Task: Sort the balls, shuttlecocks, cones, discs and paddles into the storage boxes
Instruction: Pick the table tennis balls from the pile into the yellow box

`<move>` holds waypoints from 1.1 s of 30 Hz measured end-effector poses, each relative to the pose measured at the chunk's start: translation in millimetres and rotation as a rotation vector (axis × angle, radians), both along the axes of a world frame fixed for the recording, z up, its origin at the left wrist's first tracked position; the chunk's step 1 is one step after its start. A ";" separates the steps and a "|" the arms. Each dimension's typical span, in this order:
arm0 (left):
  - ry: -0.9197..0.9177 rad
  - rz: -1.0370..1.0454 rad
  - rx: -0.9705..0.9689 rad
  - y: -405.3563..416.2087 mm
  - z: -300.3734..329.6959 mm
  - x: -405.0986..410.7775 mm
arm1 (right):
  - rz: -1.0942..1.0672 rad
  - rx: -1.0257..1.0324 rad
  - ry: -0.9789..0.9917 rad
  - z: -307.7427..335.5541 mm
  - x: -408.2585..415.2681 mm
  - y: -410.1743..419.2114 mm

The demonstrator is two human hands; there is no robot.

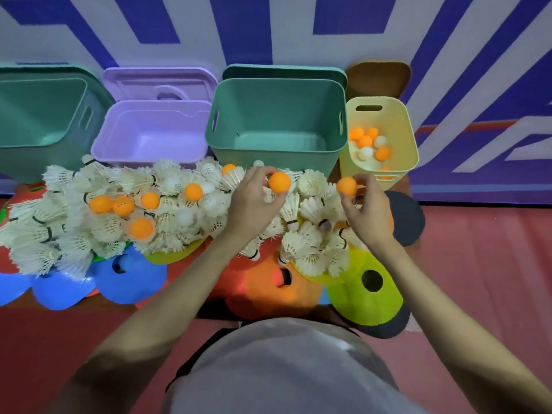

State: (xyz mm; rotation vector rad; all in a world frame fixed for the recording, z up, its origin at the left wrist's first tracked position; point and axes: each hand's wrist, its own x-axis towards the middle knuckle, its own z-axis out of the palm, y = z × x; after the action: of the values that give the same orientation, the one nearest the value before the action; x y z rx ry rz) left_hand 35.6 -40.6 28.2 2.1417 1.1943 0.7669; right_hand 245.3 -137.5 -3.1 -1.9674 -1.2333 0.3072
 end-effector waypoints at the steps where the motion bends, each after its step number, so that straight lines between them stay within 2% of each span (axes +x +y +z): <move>1: 0.012 -0.049 -0.004 2.0 0.9 20.1 | -0.037 -0.002 0.003 -1.8 12.1 -0.8; 6: 0.044 -0.212 0.008 16.8 4.8 123.5 | -0.186 -0.028 -0.066 -5.1 80.5 10.1; 11: 0.121 -0.186 -0.012 34.1 -4.1 197.0 | -0.277 -0.070 -0.096 -3.8 120.3 38.0; 16: 0.164 -0.178 -0.053 39.5 -5.4 217.3 | -0.300 -0.115 -0.067 -8.2 127.6 50.9; 21: 0.061 -0.176 0.005 22.8 -6.8 172.8 | -0.141 -0.083 -0.050 -16.7 88.4 42.5; 27: -0.033 -0.024 0.002 19.9 -12.2 81.3 | 0.115 -0.016 -0.062 -14.2 8.2 38.2; 33: 0.016 0.062 -0.021 29.4 -19.0 -35.7 | 0.330 -0.085 -0.066 -10.8 -79.4 49.3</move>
State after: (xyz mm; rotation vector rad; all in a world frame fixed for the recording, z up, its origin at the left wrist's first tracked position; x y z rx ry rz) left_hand -0.1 -11.2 9.3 2.1064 1.2770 0.7619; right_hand 165.9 -88.2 -14.0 -1.8523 -1.6141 0.4684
